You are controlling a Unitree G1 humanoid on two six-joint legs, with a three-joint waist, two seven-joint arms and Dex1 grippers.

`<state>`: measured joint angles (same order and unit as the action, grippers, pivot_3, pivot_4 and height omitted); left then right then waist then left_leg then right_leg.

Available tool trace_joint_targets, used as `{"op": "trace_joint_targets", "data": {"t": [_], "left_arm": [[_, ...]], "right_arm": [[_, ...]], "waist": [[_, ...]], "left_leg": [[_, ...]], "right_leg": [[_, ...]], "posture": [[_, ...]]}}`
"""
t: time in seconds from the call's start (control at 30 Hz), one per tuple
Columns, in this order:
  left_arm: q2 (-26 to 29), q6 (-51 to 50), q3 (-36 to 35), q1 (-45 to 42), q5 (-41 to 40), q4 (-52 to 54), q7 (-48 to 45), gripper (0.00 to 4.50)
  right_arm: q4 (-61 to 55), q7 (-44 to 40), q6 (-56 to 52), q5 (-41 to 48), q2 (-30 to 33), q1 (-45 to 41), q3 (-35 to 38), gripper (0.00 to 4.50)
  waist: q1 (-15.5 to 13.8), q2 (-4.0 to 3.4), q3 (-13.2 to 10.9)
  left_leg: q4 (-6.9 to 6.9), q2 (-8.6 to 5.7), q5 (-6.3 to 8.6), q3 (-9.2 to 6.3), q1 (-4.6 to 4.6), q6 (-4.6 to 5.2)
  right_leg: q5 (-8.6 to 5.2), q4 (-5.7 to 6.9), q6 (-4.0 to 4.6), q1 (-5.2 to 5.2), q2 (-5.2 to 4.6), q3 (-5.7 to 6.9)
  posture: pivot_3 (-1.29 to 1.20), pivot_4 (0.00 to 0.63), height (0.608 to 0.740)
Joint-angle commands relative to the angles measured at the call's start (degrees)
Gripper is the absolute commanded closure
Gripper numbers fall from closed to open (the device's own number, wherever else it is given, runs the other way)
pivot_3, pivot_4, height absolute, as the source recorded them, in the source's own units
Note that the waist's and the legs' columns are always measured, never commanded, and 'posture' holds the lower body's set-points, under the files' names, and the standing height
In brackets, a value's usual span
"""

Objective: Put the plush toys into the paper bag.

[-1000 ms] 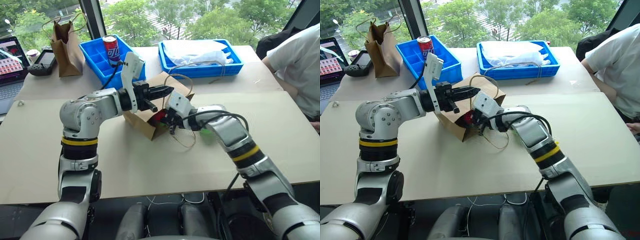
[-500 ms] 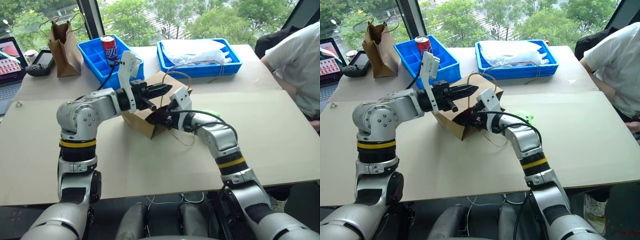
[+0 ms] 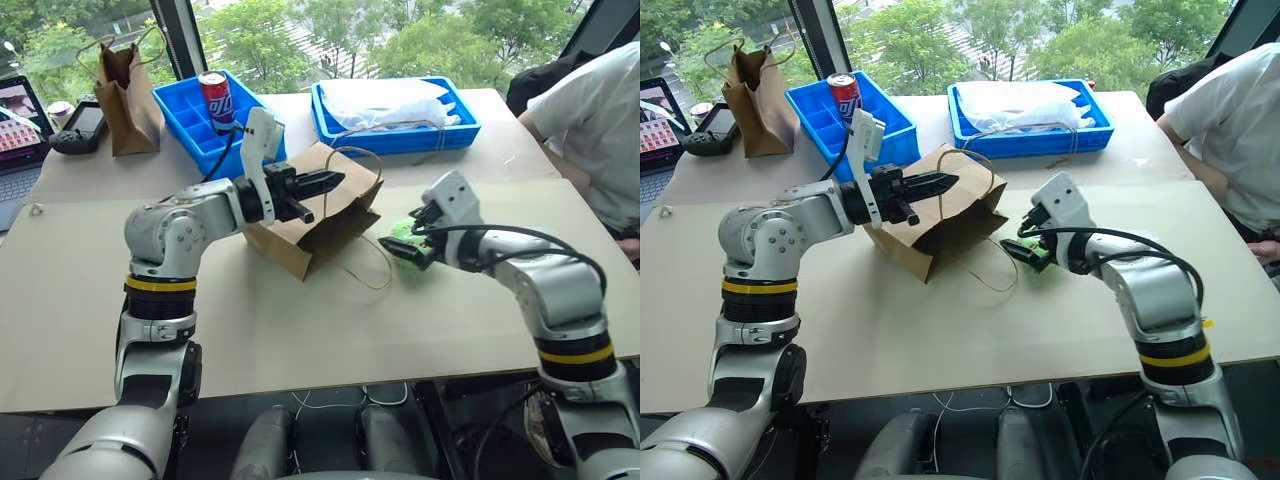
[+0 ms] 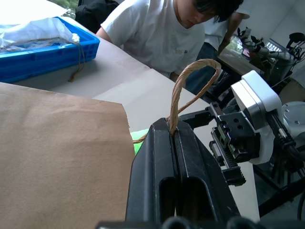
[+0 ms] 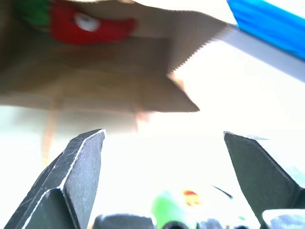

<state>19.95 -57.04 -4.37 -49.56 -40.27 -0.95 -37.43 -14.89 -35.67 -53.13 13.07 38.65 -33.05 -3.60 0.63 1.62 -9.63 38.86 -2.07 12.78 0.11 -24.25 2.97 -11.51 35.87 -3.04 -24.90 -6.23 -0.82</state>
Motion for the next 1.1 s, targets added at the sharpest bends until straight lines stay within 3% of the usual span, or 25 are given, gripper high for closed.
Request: {"op": "trace_joint_targets", "data": {"t": [0.03,0.07,0.17,0.37,0.53,0.63,0.77,1.1], "left_arm": [[0.4,2.2,0.2,-1.7,0.6,0.1,-1.2,4.5],[0.4,2.3,0.3,-1.8,0.6,0.0,-1.3,4.5],[0.3,2.7,0.6,-1.9,0.9,-0.2,-1.4,4.5],[0.6,2.6,0.7,-2.4,0.6,-0.2,-1.8,4.5],[0.4,3.0,-0.1,-2.8,0.4,-0.8,-1.6,4.5],[-0.1,2.9,-0.1,-2.8,0.4,-1.0,-1.4,4.5],[-1.1,2.8,-0.2,-2.8,0.4,-1.6,-0.8,4.5],[-2.2,-0.2,-0.3,-1.8,-1.4,1.8,1.4,4.5]], "right_arm": [[4.1,1.3,1.5,-2.2,0.3,0.6,-0.6,0.09],[5.8,1.6,2.4,-2.7,-0.2,1.1,-1.2,0.09],[11.3,2.9,4.2,-2.5,-3.7,2.3,-0.8,0.77],[10.9,3.0,7.6,-2.6,-4.3,3.5,1.3,2.83],[1.8,-2.0,6.7,0.5,0.5,2.7,3.2,4.39],[-3.5,-5.3,3.1,4.1,1.9,1.3,2.7,4.46],[-5.8,-4.6,-1.1,6.1,-0.7,-0.5,0.1,4.46],[5.3,-0.3,7.0,1.8,-13.7,-7.8,-8.2,4.46]], "waist": [[0.0,0.0,0.0],[0.0,0.0,0.0],[0.0,0.01,0.0],[0.0,0.01,0.0],[0.0,0.01,0.0],[0.0,0.0,0.0],[0.1,0.01,0.0],[0.0,0.0,0.0]], "left_leg": [[0.0,0.0,0.0,0.01,0.0,0.0],[0.0,0.01,0.0,0.02,0.0,0.0],[0.0,0.01,-0.01,0.03,0.02,0.01],[0.04,0.0,-0.01,0.05,0.03,0.03],[0.05,-0.01,-0.01,0.05,0.01,0.04],[0.04,0.01,0.0,0.04,0.01,0.06],[0.04,0.06,0.0,0.02,0.03,0.06],[0.06,0.0,-0.01,0.02,0.01,0.05]], "right_leg": [[0.0,-0.01,0.0,0.0,0.0,-0.01],[0.0,-0.01,0.0,0.0,0.0,-0.01],[0.0,-0.02,0.0,0.04,0.0,-0.02],[0.0,-0.03,0.0,0.08,-0.01,-0.06],[0.0,-0.03,0.0,0.07,-0.01,-0.06],[0.0,-0.05,0.0,0.07,0.0,-0.03],[0.0,-0.04,0.0,0.07,0.04,-0.01],[0.0,0.01,0.01,0.01,-0.01,-0.04]], "posture": [[0.0,0.15,0.74],[0.0,0.15,0.74],[0.0,0.15,0.74],[0.0,0.15,0.74],[0.0,0.15,0.74],[0.0,0.15,0.74],[0.0,0.15,0.74],[0.0,0.15,0.74]]}}
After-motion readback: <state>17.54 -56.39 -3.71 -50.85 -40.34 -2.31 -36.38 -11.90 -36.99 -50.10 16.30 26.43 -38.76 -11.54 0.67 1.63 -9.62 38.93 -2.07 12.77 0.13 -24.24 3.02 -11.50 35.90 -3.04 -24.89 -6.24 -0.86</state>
